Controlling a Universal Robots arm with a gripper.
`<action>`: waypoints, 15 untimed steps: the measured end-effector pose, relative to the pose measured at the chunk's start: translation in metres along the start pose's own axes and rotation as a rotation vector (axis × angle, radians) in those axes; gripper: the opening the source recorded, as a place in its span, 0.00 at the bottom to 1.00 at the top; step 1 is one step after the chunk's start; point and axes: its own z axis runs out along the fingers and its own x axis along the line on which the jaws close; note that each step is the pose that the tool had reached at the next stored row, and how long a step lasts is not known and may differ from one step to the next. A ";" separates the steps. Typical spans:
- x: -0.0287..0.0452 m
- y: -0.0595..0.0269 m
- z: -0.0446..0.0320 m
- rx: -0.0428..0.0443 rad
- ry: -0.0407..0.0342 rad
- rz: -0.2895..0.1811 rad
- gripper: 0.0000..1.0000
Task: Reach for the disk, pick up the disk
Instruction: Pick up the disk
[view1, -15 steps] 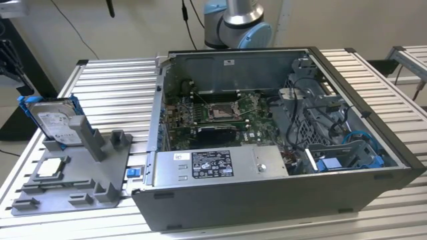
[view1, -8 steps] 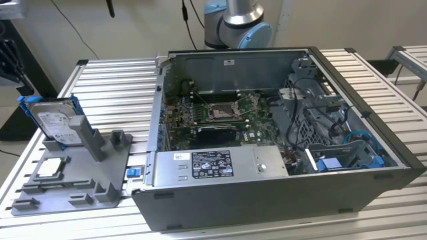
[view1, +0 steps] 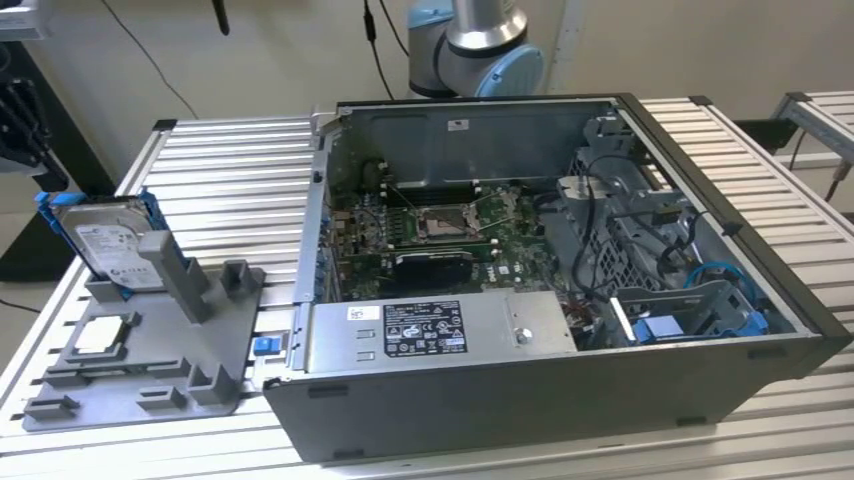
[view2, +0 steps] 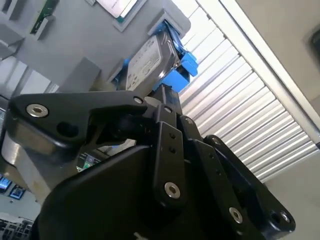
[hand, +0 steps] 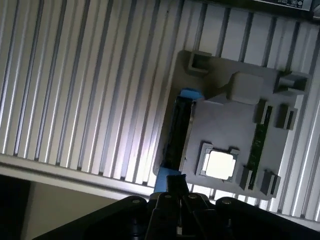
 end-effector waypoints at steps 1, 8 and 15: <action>0.0000 0.0000 0.0000 -0.0002 -0.0004 0.010 0.00; 0.0000 0.0000 0.0000 -0.0017 -0.0029 0.082 0.00; 0.0000 0.0000 0.0000 -0.0024 -0.0044 0.122 0.00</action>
